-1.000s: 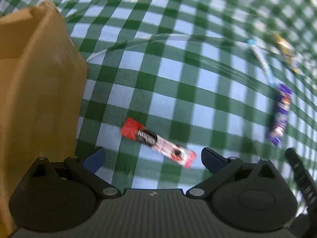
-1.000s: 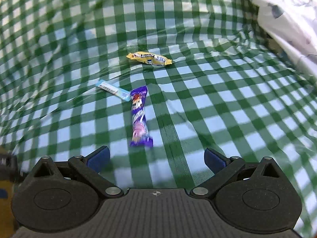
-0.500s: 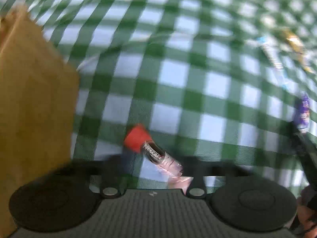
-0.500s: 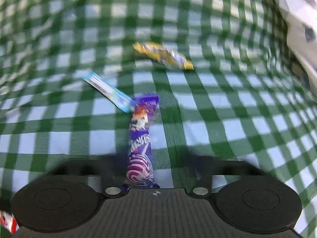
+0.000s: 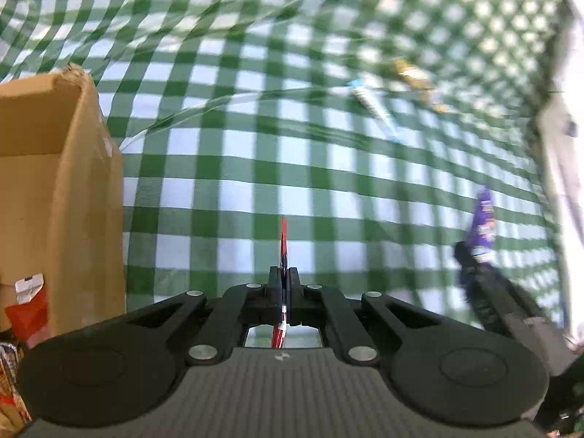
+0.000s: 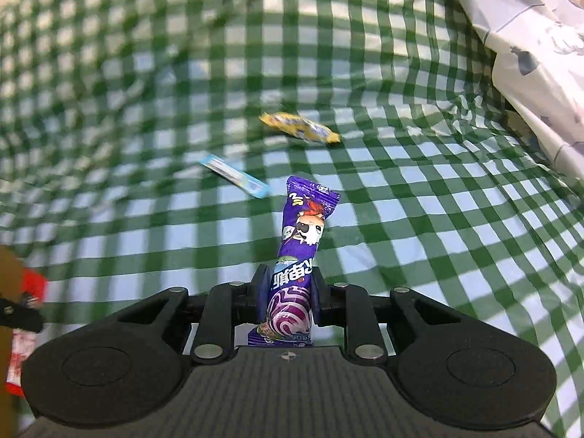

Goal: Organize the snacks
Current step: 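Carry the red stick and purple candy pack over the box with both tools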

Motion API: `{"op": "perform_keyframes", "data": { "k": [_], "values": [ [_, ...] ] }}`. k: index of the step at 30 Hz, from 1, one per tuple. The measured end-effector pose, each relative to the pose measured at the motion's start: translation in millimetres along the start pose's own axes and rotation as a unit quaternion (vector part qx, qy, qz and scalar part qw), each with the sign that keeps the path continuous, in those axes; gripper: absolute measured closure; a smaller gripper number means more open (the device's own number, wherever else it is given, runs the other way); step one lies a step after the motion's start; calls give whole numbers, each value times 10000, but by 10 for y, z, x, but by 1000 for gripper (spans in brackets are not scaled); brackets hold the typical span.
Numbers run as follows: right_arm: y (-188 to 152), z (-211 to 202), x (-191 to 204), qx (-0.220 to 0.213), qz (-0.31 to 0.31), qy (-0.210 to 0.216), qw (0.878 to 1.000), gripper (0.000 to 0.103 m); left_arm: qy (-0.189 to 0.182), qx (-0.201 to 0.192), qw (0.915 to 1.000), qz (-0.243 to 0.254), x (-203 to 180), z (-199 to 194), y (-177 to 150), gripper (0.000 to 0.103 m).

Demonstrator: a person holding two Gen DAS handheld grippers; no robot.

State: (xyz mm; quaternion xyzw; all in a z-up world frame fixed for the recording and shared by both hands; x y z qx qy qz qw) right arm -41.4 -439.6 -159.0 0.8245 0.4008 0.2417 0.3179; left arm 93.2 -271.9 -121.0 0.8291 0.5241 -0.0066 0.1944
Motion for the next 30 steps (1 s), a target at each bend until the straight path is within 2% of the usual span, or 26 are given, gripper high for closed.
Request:
{"op": "perform_keyframes", "data": {
  "k": [3,9,17,21,30],
  "values": [
    [-100,-368,81,-45,138,170,9997,79,-312,-187,9993,128,-3,-348,-131,102],
    [-348,-1011,339,50,560,597,9966,79,-612,-428,9971,171,200,-951,-370,102],
    [-588,-1525,648,313,676,1043,9917,79,-445,-690,9966,58,530,-1514,-613,102],
    [-591,-1761,818,314,516,1216,9907,79,-307,-657,9974,-54,742,-1744,-793,101],
    [-874,-2297,1511,643,79,1882,9800,79,-201,-927,9952,-244,1244,-2359,-1326,101]
  ]
}}
Point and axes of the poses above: each gripper's, at about its wrist camera, not at the fingertips, and z roughly the way its jaws point, x to its left, y to its top, the point moved 3 cm from there along z, roughly the way its jaws point, and after that the axes turned 1 degree about z, right-handed, at the moved point
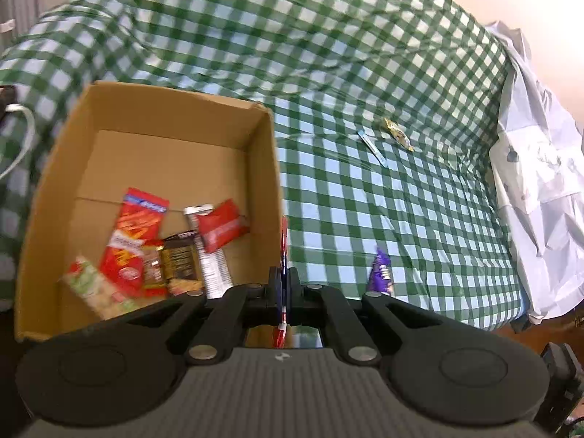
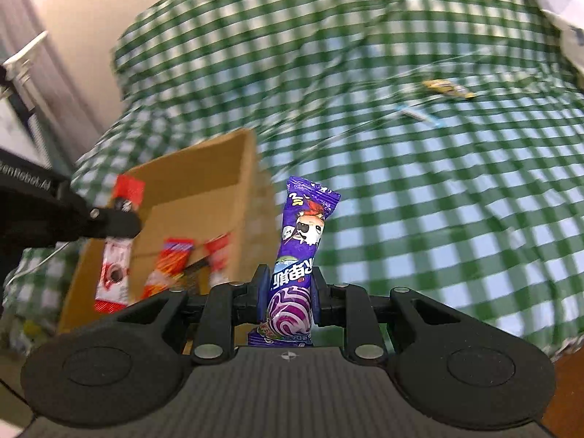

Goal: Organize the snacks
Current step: 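Carry the red stick and purple candy pack over the box with both tools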

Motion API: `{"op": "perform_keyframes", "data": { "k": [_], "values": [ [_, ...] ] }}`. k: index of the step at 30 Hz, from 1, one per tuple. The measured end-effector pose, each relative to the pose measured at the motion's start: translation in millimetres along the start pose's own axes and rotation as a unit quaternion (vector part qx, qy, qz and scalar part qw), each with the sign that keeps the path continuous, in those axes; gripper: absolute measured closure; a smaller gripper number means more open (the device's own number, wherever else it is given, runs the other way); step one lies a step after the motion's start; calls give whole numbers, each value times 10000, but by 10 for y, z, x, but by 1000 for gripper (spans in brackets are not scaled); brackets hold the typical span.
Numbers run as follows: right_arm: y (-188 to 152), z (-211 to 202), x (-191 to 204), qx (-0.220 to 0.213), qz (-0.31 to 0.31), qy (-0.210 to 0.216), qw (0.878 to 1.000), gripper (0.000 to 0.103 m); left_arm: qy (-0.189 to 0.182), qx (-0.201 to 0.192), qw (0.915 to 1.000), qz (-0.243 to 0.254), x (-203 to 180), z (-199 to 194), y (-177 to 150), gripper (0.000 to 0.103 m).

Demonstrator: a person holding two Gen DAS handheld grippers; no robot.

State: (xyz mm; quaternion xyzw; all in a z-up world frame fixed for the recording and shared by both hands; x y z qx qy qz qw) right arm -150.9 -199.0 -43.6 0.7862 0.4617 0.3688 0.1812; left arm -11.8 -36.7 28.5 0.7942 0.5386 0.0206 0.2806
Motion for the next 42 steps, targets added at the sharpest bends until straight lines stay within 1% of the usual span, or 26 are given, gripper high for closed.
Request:
{"op": "perform_keyframes", "data": {
  "k": [4,8,15,20,24,30,42],
  "values": [
    [-135,-96,403,81,-259,202,9994,79,34,-156,9999,-49,216,-255,-128,102],
    [-227,-165,709,144,-524,275,9981,79,47,-263,9994,-204,455,-444,-271,102],
    [-312,-284,1059,142,-890,190,9958,79,11,-379,9985,-404,750,-646,-435,101],
    [-360,-331,1250,135,-1138,137,9933,79,-38,-493,9977,-467,871,-757,-497,102],
    [-406,-396,1332,100,-1279,93,9917,79,-71,-583,9971,-491,914,-828,-533,102],
    [-418,-460,1377,64,-1369,16,9906,79,-107,-605,9964,-587,972,-867,-565,101],
    [-398,-424,1459,110,-1470,-37,9891,79,-127,-611,9957,-687,1020,-863,-557,102]
  ]
}}
Point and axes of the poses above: each gripper's, at about its wrist camera, not at the fingertips, and z roughly the way its jaws point, x to its left, y to its top, the point moved 3 cm from there along z, roughly the way its jaws point, and after that the axes turned 1 degree about z, right-handed, at the moved point
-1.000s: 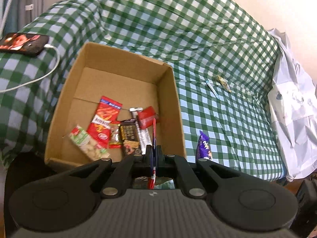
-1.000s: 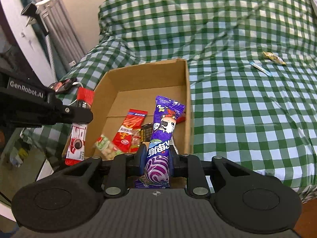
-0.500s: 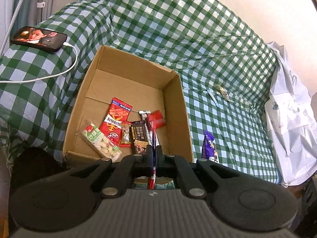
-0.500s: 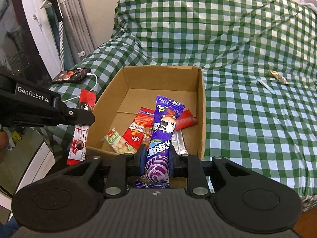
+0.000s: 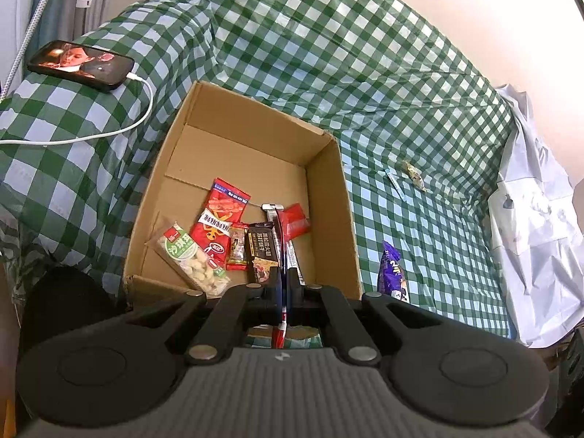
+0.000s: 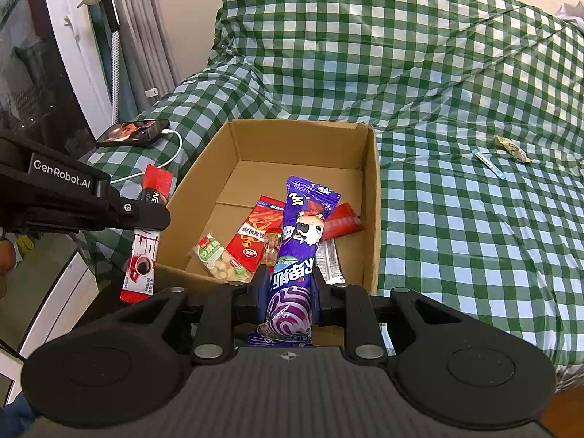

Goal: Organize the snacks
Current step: 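Carry the red stick and purple candy pack over the box with both tools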

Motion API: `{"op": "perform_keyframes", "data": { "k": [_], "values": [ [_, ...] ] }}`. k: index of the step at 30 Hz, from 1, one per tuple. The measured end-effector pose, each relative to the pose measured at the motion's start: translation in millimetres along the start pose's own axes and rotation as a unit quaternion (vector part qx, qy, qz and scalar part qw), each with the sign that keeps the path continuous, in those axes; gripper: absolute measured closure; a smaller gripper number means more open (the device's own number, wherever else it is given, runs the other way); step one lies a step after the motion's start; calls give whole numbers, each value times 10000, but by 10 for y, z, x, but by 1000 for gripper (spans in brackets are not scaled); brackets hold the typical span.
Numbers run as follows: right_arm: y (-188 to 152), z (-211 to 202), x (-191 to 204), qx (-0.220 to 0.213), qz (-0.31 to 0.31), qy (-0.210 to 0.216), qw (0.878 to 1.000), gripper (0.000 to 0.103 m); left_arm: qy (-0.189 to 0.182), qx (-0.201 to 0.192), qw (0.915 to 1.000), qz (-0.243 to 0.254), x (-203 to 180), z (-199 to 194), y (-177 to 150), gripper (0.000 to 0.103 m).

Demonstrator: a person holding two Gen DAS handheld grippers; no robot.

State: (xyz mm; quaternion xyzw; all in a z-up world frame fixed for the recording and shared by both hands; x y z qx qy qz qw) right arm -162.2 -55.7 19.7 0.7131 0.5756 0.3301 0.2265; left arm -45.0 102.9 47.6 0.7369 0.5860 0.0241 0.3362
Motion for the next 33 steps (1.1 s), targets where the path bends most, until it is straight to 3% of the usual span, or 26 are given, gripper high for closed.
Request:
{"op": "perform_keyframes", "data": {
  "k": [33],
  "values": [
    [327,319,-75,-43,-34,-43,10000,79,234,84,9994,-224,152,333,250,101]
  ]
}}
Point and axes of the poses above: each gripper's, at about its wrist camera, not at the fingertips, and z roughly the way its jaws point, x to its left, y to its top, the point moved 3 cm from there along z, roughly the way its jaws point, and after that the axes turned 1 degree about z, right-handed, at the moved point
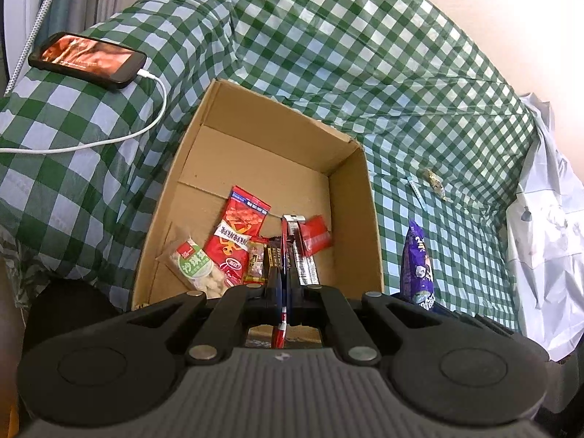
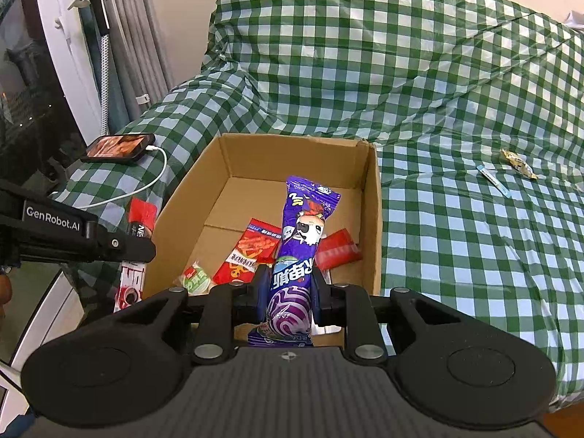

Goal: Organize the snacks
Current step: 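Carry the red stick and purple candy pack over the box with both tools, then open both tools to drop the red stick and purple candy into the box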

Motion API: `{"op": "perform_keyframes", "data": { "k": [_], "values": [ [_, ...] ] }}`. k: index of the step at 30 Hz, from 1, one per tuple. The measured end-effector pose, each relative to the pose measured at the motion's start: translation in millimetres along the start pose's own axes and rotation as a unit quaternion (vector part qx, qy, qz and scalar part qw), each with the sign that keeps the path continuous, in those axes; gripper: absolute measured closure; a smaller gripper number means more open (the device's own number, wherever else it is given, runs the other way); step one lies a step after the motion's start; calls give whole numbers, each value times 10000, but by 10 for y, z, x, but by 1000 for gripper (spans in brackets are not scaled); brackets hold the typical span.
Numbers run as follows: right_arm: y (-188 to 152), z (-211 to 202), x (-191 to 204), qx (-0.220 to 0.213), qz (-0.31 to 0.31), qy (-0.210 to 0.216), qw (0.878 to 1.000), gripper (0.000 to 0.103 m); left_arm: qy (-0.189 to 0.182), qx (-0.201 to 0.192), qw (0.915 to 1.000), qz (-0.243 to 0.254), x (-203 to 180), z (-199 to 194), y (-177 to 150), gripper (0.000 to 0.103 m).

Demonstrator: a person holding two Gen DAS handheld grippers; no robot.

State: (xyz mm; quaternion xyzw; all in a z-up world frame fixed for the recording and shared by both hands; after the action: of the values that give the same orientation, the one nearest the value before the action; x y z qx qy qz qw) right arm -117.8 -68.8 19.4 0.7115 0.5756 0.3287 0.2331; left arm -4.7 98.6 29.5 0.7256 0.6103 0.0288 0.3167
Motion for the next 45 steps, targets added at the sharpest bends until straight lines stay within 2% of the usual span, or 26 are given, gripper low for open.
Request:
{"op": "perform_keyframes", "data": {
  "k": [23,45],
  "values": [
    [126,606,-86,396,64,61,9992,79,194,263,9994,-92,41,522,229,101],
    [104,1150,-183,911,188,174,9955,79,391,592,9975,-42,34,1092,406,101]
  ]
}}
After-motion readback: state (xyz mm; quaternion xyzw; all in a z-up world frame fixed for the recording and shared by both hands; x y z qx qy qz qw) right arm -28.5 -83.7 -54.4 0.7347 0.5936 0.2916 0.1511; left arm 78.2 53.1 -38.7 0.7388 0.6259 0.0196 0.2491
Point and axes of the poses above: each gripper's, at about its wrist camera, not at the fingertips, and z roughly the way its jaws point, x to its left, y to its top, the point moved 3 cm from there along z, roughly the way its jaws point, and after that the axes turned 1 degree about z, right-handed, at the moved point
